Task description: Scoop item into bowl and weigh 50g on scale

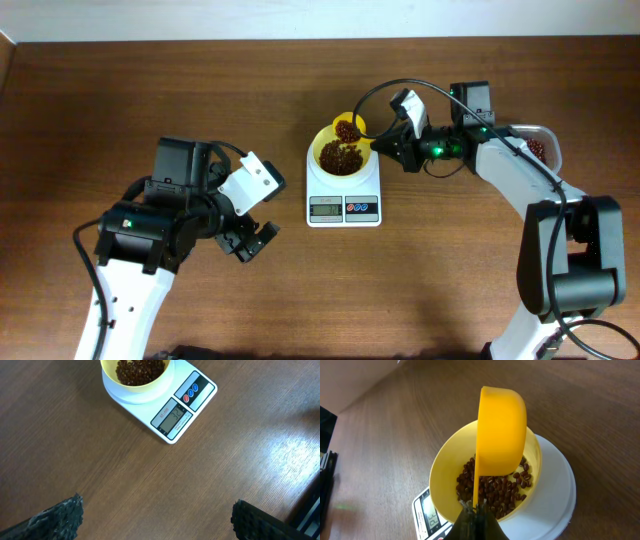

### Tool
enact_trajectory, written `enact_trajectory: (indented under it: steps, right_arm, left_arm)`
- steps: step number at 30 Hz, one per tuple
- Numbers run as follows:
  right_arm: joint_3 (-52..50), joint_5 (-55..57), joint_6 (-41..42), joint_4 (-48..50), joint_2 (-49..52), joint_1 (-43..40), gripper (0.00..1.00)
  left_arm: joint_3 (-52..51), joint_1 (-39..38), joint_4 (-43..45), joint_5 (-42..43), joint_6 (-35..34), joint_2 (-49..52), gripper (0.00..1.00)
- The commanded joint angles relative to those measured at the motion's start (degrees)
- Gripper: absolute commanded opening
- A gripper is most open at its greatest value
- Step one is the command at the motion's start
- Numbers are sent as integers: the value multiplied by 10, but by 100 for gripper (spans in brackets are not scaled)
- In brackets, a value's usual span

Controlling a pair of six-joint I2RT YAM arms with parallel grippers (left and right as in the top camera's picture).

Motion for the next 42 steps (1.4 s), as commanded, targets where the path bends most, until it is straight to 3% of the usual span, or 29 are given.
enact_trajectory:
  steps: [1, 9, 11, 31, 42]
  right_arm:
    - [-2, -8, 4, 1, -3, 3, 4]
    - [-2, -32, -2, -3, -12, -2, 4]
    - [-2, -8, -75, -18, -14, 0, 4]
    - [8, 94, -89, -38, -45, 31, 4]
    - [9, 90, -87, -43, -52, 34, 4]
  left_arm:
    - [10, 5, -1, 0, 11, 2, 99]
    - [10, 5, -1, 0, 10, 2, 99]
    - [10, 5, -1, 0, 11, 2, 99]
    - [10, 5, -1, 0, 11, 2, 99]
    - [10, 5, -1, 0, 11, 2, 99]
